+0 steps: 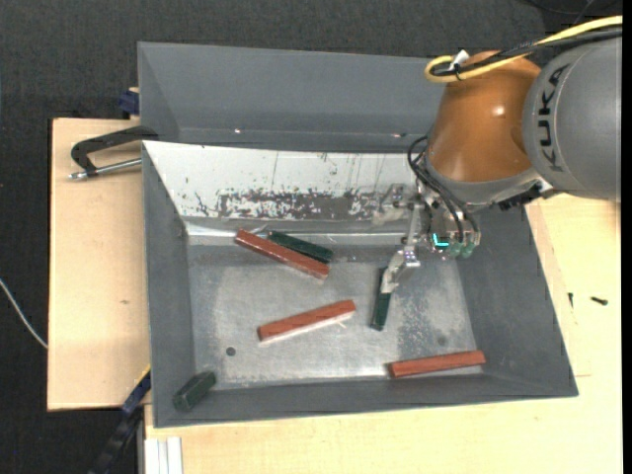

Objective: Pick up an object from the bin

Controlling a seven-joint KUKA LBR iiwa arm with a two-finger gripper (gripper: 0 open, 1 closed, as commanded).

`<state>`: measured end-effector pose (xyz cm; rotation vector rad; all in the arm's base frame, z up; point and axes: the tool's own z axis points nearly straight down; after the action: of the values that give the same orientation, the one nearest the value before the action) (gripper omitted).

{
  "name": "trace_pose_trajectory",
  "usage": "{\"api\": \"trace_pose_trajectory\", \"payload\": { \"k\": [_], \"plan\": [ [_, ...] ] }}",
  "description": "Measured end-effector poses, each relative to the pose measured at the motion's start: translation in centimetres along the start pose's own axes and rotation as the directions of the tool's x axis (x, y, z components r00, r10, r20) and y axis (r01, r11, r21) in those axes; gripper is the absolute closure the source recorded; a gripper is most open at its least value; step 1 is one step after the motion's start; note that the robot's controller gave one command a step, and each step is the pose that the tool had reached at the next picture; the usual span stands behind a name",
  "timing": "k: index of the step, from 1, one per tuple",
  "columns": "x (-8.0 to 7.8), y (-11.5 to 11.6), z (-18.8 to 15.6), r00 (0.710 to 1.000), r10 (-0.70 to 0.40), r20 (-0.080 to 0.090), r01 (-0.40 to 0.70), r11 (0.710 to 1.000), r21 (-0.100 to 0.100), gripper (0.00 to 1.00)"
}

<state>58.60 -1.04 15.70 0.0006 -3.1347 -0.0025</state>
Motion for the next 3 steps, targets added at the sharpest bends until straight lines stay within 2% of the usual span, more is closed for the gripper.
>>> {"api": "trace_pose_trajectory", "payload": {
  "k": [1,2,3],
  "plan": [
    [-0.2,0.0,-0.5,1.000,0.000,0.009,0.000,1.000,0.000,0.00],
    [1.9,7.6,5.1,0.997,-0.075,0.010,0.075,0.997,0.001,0.00],
    [2.1,10.4,5.3,0.961,-0.275,0.012,0.275,0.961,0.002,0.00]
  ]
}}
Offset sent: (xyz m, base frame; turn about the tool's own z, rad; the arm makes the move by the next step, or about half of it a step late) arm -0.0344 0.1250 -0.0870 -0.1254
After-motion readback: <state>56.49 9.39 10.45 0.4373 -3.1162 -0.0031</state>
